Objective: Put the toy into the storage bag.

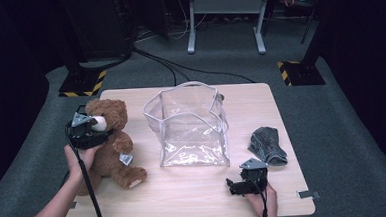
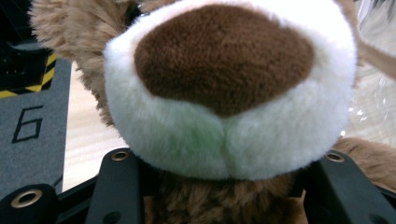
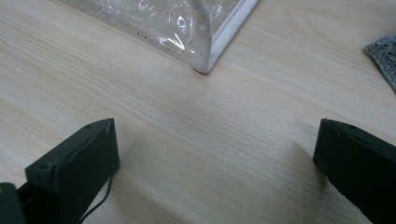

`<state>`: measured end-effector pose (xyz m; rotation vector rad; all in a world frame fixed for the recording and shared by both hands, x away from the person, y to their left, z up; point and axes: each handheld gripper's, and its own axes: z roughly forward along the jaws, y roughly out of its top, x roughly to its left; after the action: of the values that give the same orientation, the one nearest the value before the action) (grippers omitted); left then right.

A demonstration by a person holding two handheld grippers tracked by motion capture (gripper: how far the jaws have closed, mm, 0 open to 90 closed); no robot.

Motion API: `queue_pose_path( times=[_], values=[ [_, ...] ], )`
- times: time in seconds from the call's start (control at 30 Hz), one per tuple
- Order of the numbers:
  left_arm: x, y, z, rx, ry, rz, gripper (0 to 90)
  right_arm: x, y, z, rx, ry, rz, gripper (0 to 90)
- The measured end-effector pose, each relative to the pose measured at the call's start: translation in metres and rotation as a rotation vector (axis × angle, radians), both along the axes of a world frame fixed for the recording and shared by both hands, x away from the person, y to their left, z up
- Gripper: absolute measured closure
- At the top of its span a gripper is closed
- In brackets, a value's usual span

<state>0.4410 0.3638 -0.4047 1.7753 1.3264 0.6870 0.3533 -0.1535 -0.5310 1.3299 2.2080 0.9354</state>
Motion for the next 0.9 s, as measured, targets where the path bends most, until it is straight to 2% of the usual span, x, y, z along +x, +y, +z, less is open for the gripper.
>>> queue_pose_path(
  times=[0.13, 0.33, 0.53, 0.77, 0.9],
  values=[
    [0.002, -0.001, 0.010, -0.009, -0.035, 0.002, 48.8, 0.000, 0.000, 0.000, 0.000, 0.000, 0.000, 0.0],
    [0.007, -0.003, 0.023, -0.010, -0.062, 0.010, 48.6, 0.000, 0.000, 0.000, 0.000, 0.000, 0.000, 0.0],
    [0.012, -0.005, 0.037, 0.000, -0.089, 0.013, 48.4, 0.000, 0.000, 0.000, 0.000, 0.000, 0.000, 0.0],
    [0.017, -0.012, 0.055, 0.014, -0.139, 0.016, 48.1, 0.000, 0.000, 0.000, 0.000, 0.000, 0.000, 0.0],
    [0.020, -0.014, 0.065, 0.022, -0.152, 0.019, 47.9, 0.000, 0.000, 0.000, 0.000, 0.000, 0.000, 0.0]
  ],
)
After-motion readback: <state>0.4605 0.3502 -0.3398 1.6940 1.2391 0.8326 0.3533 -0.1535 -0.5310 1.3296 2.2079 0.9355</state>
